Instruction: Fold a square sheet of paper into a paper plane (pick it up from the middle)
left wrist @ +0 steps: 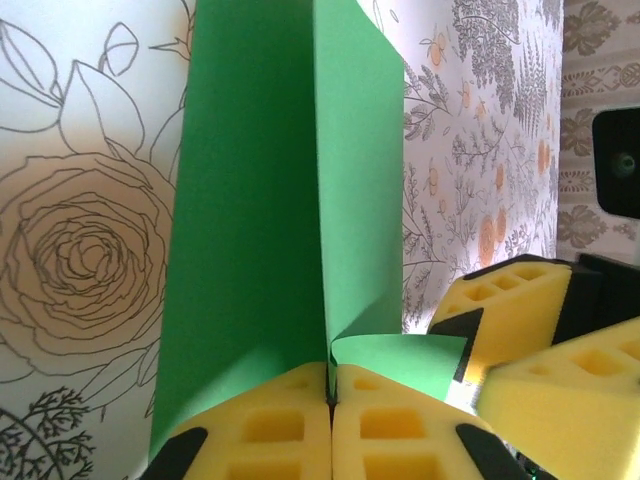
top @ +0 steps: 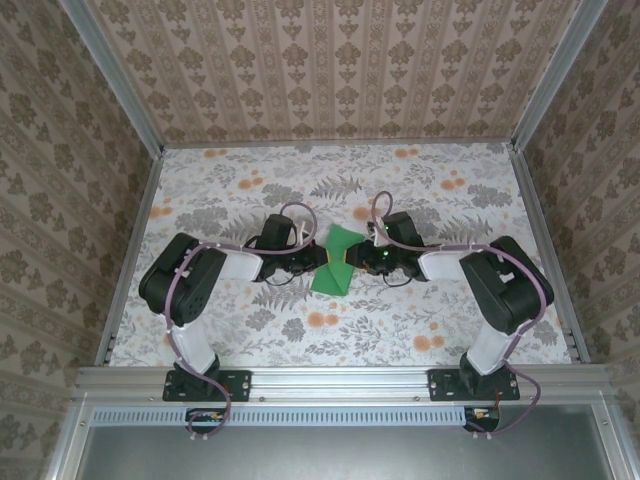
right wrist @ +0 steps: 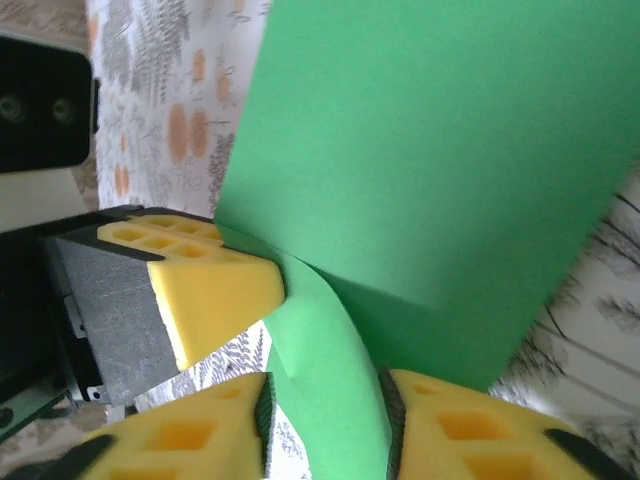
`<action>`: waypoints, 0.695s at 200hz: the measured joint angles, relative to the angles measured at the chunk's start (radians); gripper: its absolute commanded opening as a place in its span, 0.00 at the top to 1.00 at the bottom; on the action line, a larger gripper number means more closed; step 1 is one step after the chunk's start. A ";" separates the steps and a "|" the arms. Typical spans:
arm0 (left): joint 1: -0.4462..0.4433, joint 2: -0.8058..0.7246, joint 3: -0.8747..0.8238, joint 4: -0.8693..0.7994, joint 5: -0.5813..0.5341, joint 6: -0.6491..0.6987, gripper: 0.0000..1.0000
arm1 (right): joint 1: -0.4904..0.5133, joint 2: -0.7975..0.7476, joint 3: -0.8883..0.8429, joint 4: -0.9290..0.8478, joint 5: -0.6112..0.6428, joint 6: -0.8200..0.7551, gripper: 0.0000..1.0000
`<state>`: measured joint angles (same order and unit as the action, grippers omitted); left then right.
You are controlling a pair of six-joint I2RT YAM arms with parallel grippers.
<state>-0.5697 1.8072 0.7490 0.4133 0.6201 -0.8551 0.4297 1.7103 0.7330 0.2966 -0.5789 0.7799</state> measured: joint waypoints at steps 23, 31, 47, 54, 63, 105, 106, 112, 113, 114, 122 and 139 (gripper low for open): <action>0.000 -0.011 0.014 -0.060 -0.017 0.041 0.99 | -0.002 -0.105 0.000 -0.108 0.079 -0.024 0.37; 0.001 -0.031 0.022 -0.106 -0.029 0.061 0.99 | -0.003 -0.152 0.000 -0.149 0.115 -0.039 0.34; 0.001 -0.094 0.049 -0.217 -0.062 0.113 0.99 | -0.004 -0.245 0.001 -0.228 0.178 -0.067 0.28; 0.001 -0.132 0.070 -0.280 -0.084 0.142 0.99 | -0.004 -0.289 0.001 -0.265 0.209 -0.078 0.25; 0.001 -0.184 0.106 -0.370 -0.121 0.183 0.99 | -0.005 -0.343 0.002 -0.313 0.248 -0.093 0.19; 0.000 -0.371 0.329 -0.790 -0.358 0.358 0.99 | -0.005 -0.546 0.009 -0.488 0.396 -0.143 0.08; -0.001 -0.373 0.333 -0.797 -0.364 0.360 0.99 | -0.005 -0.548 0.009 -0.490 0.398 -0.145 0.08; -0.002 -0.392 0.363 -0.854 -0.409 0.383 0.99 | -0.005 -0.571 0.009 -0.510 0.415 -0.150 0.08; -0.003 -0.394 0.366 -0.860 -0.414 0.385 0.99 | -0.005 -0.574 0.009 -0.512 0.417 -0.150 0.08; -0.003 -0.396 0.370 -0.866 -0.420 0.387 0.99 | -0.005 -0.579 0.010 -0.516 0.420 -0.151 0.08; -0.009 -0.416 0.406 -0.937 -0.482 0.414 0.99 | -0.005 -0.602 0.010 -0.538 0.436 -0.153 0.08; -0.039 -0.437 0.472 -1.067 -0.619 0.459 0.99 | -0.005 -0.640 0.010 -0.579 0.462 -0.157 0.07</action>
<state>-0.6083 1.3701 1.2209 -0.6540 0.0010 -0.3962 0.4252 1.0706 0.7425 -0.2825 -0.1173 0.6231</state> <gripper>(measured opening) 0.048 0.927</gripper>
